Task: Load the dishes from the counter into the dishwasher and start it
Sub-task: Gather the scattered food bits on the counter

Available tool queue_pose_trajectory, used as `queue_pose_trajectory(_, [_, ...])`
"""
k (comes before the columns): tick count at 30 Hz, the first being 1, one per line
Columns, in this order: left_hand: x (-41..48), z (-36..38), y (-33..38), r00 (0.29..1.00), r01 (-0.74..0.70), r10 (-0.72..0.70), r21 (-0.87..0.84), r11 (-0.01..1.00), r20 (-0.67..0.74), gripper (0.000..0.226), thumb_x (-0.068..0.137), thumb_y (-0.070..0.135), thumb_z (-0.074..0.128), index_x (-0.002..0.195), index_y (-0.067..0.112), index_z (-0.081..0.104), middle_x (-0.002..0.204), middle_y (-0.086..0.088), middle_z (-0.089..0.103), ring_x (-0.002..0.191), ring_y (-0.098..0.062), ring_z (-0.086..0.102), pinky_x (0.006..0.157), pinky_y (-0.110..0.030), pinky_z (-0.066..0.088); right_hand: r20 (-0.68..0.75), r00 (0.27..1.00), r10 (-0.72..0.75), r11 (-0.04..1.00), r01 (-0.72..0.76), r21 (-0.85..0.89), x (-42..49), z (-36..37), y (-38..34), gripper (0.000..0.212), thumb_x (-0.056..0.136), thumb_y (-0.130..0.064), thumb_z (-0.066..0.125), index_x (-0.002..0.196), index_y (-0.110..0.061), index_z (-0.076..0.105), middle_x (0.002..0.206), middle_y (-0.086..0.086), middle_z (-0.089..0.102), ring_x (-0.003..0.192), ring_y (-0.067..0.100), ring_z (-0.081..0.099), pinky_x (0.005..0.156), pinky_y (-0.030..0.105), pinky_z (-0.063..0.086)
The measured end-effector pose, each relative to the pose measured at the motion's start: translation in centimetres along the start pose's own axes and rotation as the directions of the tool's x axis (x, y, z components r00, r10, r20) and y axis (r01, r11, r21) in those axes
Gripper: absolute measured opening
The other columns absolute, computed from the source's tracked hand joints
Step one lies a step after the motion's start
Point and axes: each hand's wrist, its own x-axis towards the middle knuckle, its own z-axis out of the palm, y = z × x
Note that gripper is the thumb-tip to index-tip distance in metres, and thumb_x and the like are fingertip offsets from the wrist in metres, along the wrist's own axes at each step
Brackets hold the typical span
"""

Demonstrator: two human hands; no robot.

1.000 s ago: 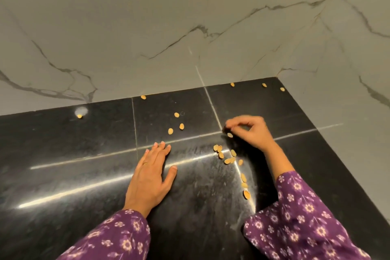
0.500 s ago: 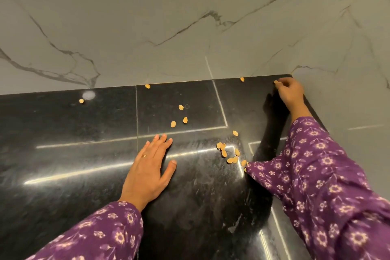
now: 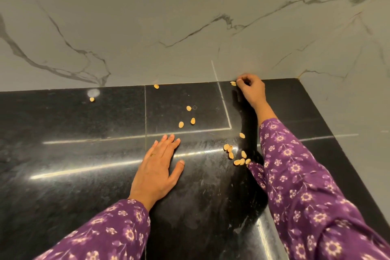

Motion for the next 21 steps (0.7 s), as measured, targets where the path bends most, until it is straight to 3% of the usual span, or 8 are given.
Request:
queue_pose_trajectory(6, [-0.1, 0.1, -0.2, 1.000, -0.002, 0.002, -0.015, 1.000, 0.005, 0.065, 0.091, 0.056, 0.035, 0.148, 0.024, 0.030, 0.155, 0.009, 0.026, 0.144, -0.002, 0.010, 0.119, -0.024, 0.004, 0.153, 0.982, -0.110, 0.990, 0.122, -0.072, -1.1, 2.0, -1.7, 0.017, 0.085, -0.017, 0.065, 0.100, -0.013, 0.070, 0.104, 0.002, 0.064, 0.096, 0.011, 0.056, 0.086, 0.019, 0.041])
queue_pose_trajectory(10, [-0.1, 0.0, -0.2, 1.000, -0.008, 0.008, -0.031, 0.999, 0.003, 0.065, 0.091, 0.056, 0.035, 0.148, 0.023, 0.031, 0.155, 0.008, 0.026, 0.144, -0.002, 0.010, 0.119, -0.024, 0.003, 0.254, 0.961, -0.111, 0.973, 0.157, -0.169, -3.4, 2.4, -2.6, 0.010, 0.083, -0.015, 0.067, 0.091, -0.015, 0.072, 0.096, 0.000, 0.061, 0.093, 0.014, 0.054, 0.085, 0.025, 0.042])
queue_pose_trajectory(14, [-0.1, -0.1, -0.1, 1.000, -0.017, 0.017, -0.032, 0.999, -0.002, 0.065, 0.092, 0.055, 0.035, 0.148, 0.023, 0.031, 0.155, 0.008, 0.026, 0.144, -0.003, 0.011, 0.119, -0.024, 0.003, 0.331, 0.939, -0.091, 0.977, 0.149, -0.154, -9.5, -0.2, -2.8, 0.009, 0.085, -0.014, 0.066, 0.088, -0.022, 0.070, 0.094, -0.009, 0.062, 0.091, 0.003, 0.054, 0.080, 0.014, 0.039])
queue_pose_trajectory(18, [-0.2, -0.3, 0.0, 1.000, -0.024, 0.023, -0.044, 0.999, -0.019, 0.066, 0.090, 0.054, 0.035, 0.146, 0.020, 0.035, 0.154, 0.005, 0.029, 0.142, -0.002, 0.009, 0.117, -0.019, -0.002, 0.425, 0.897, -0.120, 0.967, 0.201, -0.153, -17.3, -3.0, -2.4, 0.021, 0.087, -0.004, 0.060, 0.088, -0.022, 0.070, 0.090, -0.011, 0.063, 0.092, 0.000, 0.054, 0.079, 0.008, 0.039])
queue_pose_trajectory(21, [-0.3, -0.2, 0.0, 0.999, -0.029, 0.029, -0.037, 0.999, -0.019, 0.066, 0.089, 0.054, 0.034, 0.146, 0.020, 0.035, 0.154, 0.004, 0.030, 0.143, -0.003, 0.010, 0.117, -0.020, -0.001, 0.463, 0.876, -0.133, 0.972, 0.206, -0.110, -22.1, -5.0, -1.9, 0.023, 0.090, 0.000, 0.056, 0.093, -0.017, 0.071, 0.096, -0.007, 0.067, 0.095, 0.005, 0.059, 0.082, 0.012, 0.044])
